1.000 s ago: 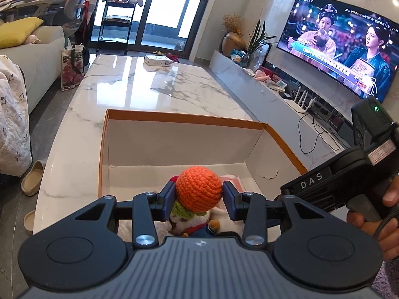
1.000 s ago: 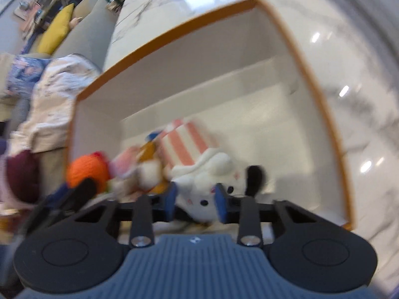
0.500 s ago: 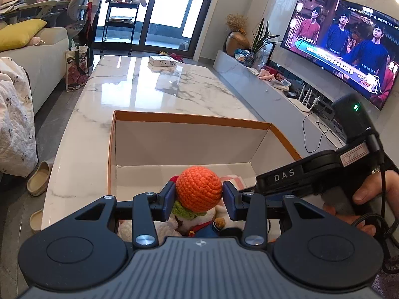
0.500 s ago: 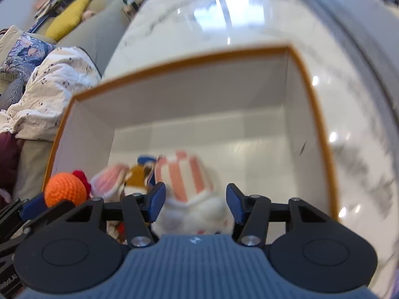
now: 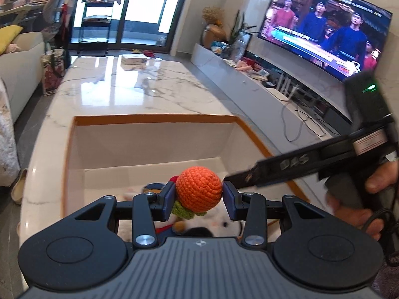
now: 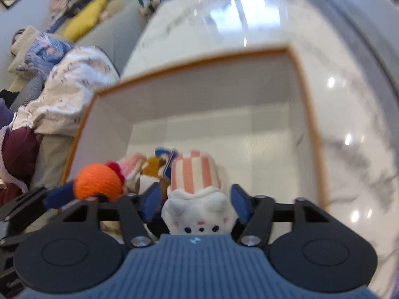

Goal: Organize objects
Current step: 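Lower the orange knitted ball into the box and open the left gripper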

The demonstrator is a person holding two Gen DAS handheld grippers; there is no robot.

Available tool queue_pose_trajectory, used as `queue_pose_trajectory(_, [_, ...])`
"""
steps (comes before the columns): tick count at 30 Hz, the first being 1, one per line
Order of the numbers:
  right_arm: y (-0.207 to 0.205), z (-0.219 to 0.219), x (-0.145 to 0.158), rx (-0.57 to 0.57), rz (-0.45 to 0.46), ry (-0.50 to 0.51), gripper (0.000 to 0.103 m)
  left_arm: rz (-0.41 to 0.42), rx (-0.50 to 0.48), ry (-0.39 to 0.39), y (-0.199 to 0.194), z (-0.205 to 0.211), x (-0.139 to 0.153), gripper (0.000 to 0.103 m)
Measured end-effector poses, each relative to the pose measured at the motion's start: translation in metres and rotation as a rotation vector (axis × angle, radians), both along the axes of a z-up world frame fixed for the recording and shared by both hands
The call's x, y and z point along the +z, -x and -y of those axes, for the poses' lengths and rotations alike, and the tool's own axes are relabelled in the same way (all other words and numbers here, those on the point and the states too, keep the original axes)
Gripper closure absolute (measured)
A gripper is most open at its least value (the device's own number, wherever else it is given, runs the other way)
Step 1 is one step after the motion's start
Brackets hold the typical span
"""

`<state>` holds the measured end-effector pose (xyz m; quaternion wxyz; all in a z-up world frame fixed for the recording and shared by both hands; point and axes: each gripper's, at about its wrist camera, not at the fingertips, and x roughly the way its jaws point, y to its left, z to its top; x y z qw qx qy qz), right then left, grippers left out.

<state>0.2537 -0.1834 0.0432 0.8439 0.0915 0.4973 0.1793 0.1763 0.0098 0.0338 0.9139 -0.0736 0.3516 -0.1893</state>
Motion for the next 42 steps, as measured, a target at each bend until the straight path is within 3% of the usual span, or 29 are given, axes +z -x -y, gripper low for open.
queue_pose_trajectory(4, [0.021,0.033,0.025,-0.093,0.136,0.07,0.036,-0.011,-0.065,0.004,-0.006,0.026,-0.001,0.056])
queue_pose_trajectory(7, [0.033,0.051,0.032,-0.136,0.187,0.083,0.04,-0.041,-0.114,0.011,-0.014,0.047,-0.008,0.056])
queue_pose_trajectory(14, [0.042,0.072,0.029,-0.185,0.205,0.084,0.041,-0.104,-0.138,-0.036,-0.027,0.086,-0.034,0.056])
queue_pose_trajectory(22, [0.051,0.087,0.02,-0.211,0.196,0.046,0.041,-0.133,-0.121,-0.059,-0.023,0.09,-0.041,0.053])
queue_pose_trajectory(25, [0.053,0.091,0.018,-0.217,0.184,0.015,0.041,-0.128,-0.1,-0.071,-0.02,0.088,-0.034,0.048])
queue_pose_trajectory(31, [0.069,0.098,0.023,-0.237,0.227,-0.015,0.04,-0.073,-0.068,-0.069,0.003,0.076,-0.012,0.048])
queue_pose_trajectory(36, [0.09,0.106,0.024,-0.216,0.271,-0.115,0.04,-0.001,-0.055,-0.071,0.033,0.061,0.015,0.048])
queue_pose_trajectory(42, [0.121,0.099,0.015,-0.138,0.276,-0.01,0.038,0.024,-0.068,-0.119,0.068,0.051,0.024,0.046])
